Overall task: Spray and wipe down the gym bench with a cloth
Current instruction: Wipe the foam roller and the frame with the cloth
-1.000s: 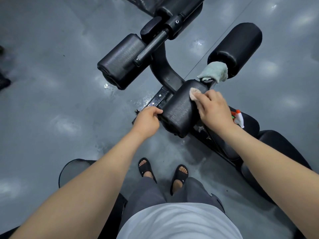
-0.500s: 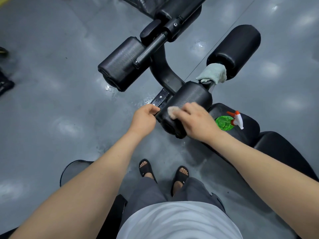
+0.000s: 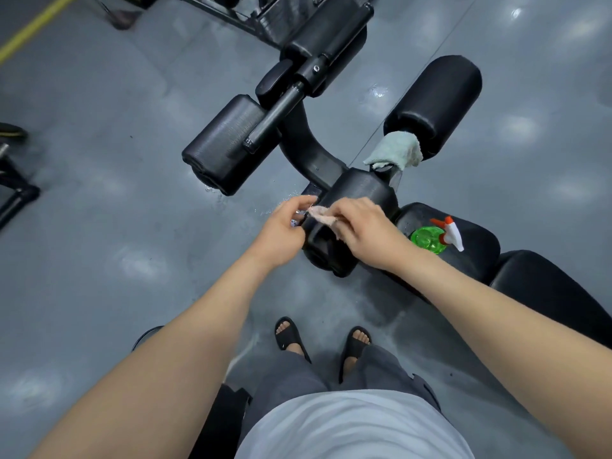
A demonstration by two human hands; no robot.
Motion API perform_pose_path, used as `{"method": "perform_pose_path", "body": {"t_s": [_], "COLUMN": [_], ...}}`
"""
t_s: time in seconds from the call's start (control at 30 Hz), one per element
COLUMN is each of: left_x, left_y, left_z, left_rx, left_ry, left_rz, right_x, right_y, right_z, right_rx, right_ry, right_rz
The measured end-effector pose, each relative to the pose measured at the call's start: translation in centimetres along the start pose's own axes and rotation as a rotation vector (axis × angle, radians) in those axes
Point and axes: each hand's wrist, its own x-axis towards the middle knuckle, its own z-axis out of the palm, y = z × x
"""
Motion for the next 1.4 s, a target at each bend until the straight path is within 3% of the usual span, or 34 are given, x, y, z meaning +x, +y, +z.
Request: {"method": "perform_pose_path", "body": {"t_s": [0.1, 0.2, 0.6, 0.73, 0.87, 1.03, 1.13, 1.4], "left_x": [0.7, 1.4, 3.6, 4.4, 6.6, 10.1, 10.6, 12.9], "left_y": [1.6, 3.4, 7.0, 6.2, 5.1, 3.3, 2.7, 4.7], "left_z": [0.7, 1.8, 3.4, 2.1, 1.1, 1.2, 1.5, 4.2], "left_rx": [-0.032, -0.02, -0.2, -0.12, 0.105, 0.375, 0.363, 0.321], "left_ry": [-0.087, -0.028, -0.04, -0.046, -0.016, -0.042, -0.025, -0.046], "left_rz": [0.136, 0.199, 0.046, 0.031, 0.01, 0.03, 0.038, 0.146], "right_x": [0.0, -0.1, -0.3, -0.4, -0.1, 0.1, 0.1, -3.2], "right_y": [0.9, 1.6, 1.6, 2.0, 2.5, 4.8, 6.2, 11.7], "right_z": [-2.4, -4.7, -7.7, -7.3, -6.0, -4.8, -5.2, -8.2], "right_rx": [0.118, 0.187, 0.592, 0.535, 0.652, 0.354, 0.213, 0.119], "right_ry": [0.013, 0.039, 0.066, 0.054, 0.082, 0.031, 0.043, 0.117], "right_rz": [0.069, 0.113, 0.434, 0.507, 0.708, 0.874, 0.937, 1.125]}}
